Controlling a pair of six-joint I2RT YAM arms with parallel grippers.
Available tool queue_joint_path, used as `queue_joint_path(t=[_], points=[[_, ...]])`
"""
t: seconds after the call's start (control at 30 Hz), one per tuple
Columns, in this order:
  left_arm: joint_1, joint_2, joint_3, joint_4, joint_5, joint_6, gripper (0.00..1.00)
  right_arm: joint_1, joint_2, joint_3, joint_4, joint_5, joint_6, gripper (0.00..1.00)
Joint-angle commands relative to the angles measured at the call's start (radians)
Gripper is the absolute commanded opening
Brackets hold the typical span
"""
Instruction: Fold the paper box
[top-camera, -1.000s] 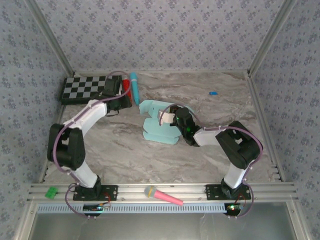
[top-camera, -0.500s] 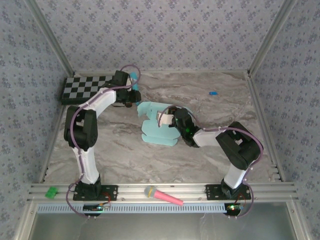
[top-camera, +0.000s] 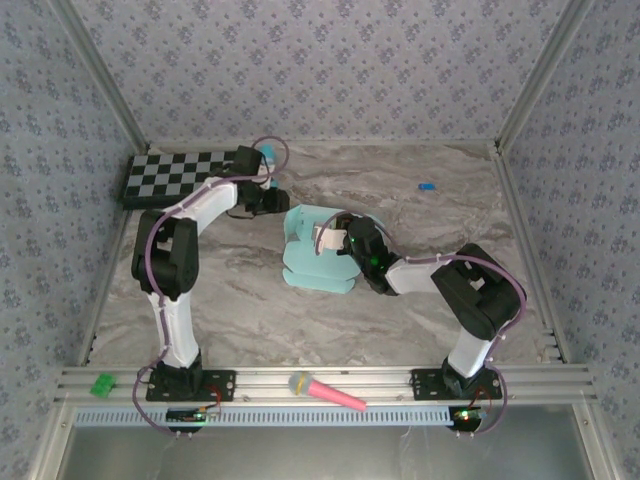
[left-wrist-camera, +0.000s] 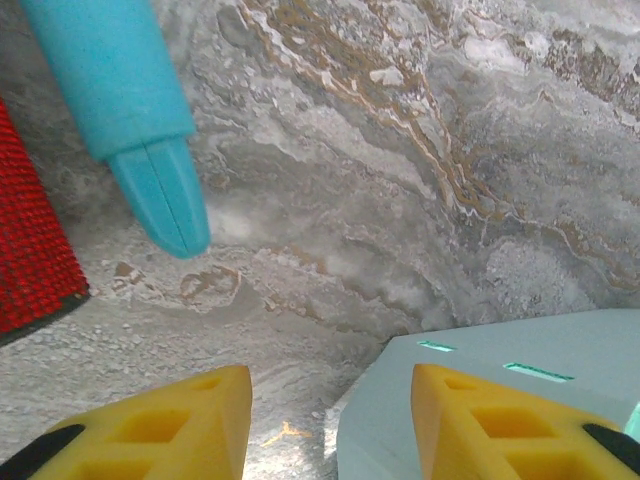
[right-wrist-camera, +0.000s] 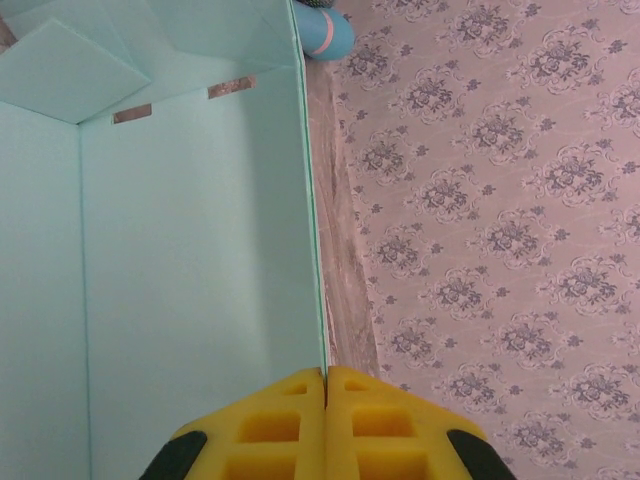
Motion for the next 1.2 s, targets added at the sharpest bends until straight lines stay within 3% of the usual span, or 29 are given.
queue_joint_path(t=[0.0,0.47,0.73,0.97,1.17], points=[[-0.008,-0.036,-0.050,-0.030,0.028,0.015,0.46,0.013,0.022,0.009,-0.018,0.012,-0.006,0.00],[-0.009,-0.107,-0.154,0.061,0.142,-0.027,0.46,0.026,0.047,0.030,-0.013,0.046,-0.014,0.00],[0.008,-0.151,-0.180,0.091,0.113,-0.062,0.47,0.028,0.055,0.041,-0.023,0.056,-0.021,0.00],[0.031,-0.192,-0.210,0.086,-0.071,-0.110,0.49,0.016,0.062,0.071,-0.062,0.047,-0.022,0.00],[0.053,-0.195,-0.231,0.102,-0.110,-0.115,0.51,0.003,0.030,0.085,-0.111,0.009,-0.020,0.00]])
